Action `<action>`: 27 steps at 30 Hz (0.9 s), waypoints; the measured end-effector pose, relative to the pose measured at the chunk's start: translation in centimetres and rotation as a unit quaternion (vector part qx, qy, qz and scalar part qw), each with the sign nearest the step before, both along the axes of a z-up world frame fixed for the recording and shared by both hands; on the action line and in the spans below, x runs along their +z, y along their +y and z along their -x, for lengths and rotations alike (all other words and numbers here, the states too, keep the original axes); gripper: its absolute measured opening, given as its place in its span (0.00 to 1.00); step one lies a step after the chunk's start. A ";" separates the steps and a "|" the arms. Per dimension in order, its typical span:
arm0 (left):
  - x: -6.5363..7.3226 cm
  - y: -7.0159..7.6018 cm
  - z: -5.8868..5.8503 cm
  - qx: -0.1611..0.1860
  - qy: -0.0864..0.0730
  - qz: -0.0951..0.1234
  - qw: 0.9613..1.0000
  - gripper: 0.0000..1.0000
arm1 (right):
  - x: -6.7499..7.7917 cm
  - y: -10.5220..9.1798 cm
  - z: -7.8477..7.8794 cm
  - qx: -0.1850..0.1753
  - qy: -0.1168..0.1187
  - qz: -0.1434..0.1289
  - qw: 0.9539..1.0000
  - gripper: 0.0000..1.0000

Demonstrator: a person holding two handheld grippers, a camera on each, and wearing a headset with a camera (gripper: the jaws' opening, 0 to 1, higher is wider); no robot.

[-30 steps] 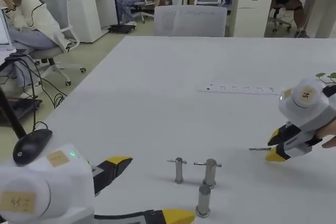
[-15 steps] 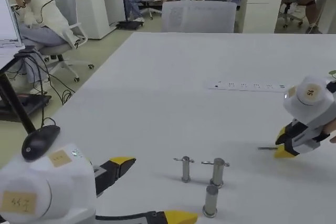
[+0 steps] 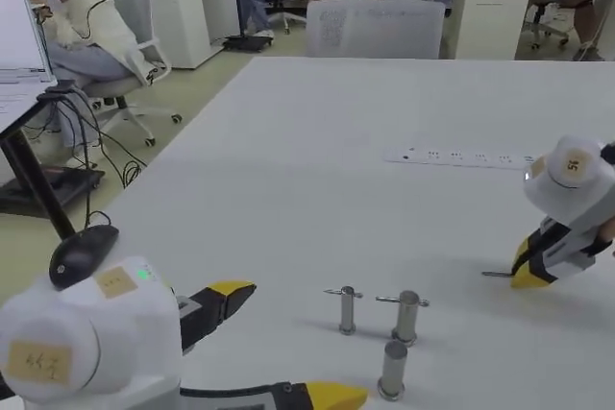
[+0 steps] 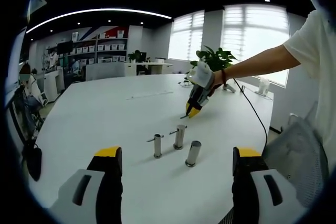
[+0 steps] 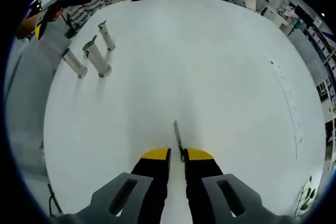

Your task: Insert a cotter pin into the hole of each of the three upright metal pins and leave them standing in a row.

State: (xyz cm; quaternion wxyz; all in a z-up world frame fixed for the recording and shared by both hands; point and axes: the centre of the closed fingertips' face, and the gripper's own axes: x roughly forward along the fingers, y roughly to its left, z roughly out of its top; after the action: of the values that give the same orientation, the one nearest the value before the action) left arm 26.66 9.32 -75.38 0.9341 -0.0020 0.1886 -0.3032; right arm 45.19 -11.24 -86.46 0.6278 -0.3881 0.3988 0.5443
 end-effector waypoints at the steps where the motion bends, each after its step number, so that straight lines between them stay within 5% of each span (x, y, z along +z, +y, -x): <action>1: 0.0 0.0 0.0 0.000 -0.001 0.000 1.000 0.87 | 0.0 0.0 0.0 0.001 0.003 0.000 1.000 0.12; 27: -0.2 0.0 -0.1 0.001 0.004 0.002 1.000 0.85 | -0.2 0.0 -0.3 0.011 -0.009 0.012 1.000 0.04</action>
State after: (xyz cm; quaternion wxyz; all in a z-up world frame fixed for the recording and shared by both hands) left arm 26.78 9.32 -75.60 0.9335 -0.0050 0.1923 -0.3026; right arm 45.53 -11.27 -86.64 0.6205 -0.4049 0.3955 0.5428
